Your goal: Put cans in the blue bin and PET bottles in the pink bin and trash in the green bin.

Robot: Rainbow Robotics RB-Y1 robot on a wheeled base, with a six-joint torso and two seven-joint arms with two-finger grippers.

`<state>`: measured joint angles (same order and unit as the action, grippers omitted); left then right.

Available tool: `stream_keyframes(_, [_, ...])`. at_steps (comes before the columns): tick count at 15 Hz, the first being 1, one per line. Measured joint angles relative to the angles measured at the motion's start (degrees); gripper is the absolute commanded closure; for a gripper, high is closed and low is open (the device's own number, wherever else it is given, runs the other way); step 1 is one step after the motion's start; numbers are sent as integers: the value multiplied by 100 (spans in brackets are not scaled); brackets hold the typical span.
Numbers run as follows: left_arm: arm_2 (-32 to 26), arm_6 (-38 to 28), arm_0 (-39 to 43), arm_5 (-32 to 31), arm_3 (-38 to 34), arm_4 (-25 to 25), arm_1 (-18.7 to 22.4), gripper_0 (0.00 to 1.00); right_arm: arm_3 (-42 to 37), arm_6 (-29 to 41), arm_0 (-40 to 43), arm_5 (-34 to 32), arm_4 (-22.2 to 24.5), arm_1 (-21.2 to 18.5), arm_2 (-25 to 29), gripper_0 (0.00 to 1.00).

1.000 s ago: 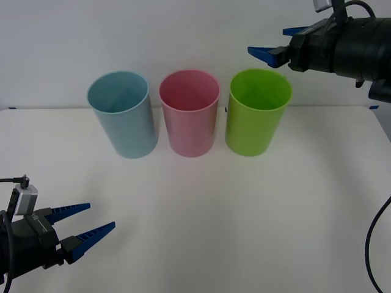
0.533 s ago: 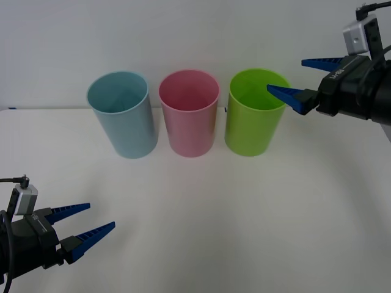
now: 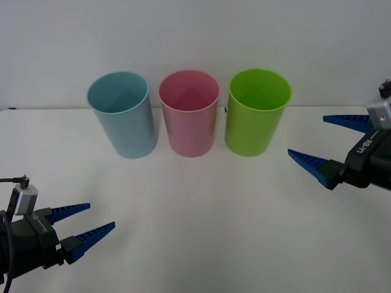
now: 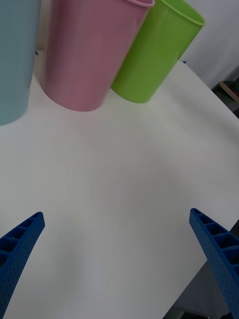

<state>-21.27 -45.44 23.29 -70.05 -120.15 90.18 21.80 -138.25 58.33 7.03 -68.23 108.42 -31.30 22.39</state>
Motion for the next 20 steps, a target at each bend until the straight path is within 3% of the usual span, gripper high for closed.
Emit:
stream_keyframes(9, [0,0,0,0,0,0,0,0,-207,-1633,1658,13,-601,-34,480,0])
stream_keyframes(20, [0,0,0,0,0,0,0,0,-52,-2066,2171,63,-630,-27,267,0])
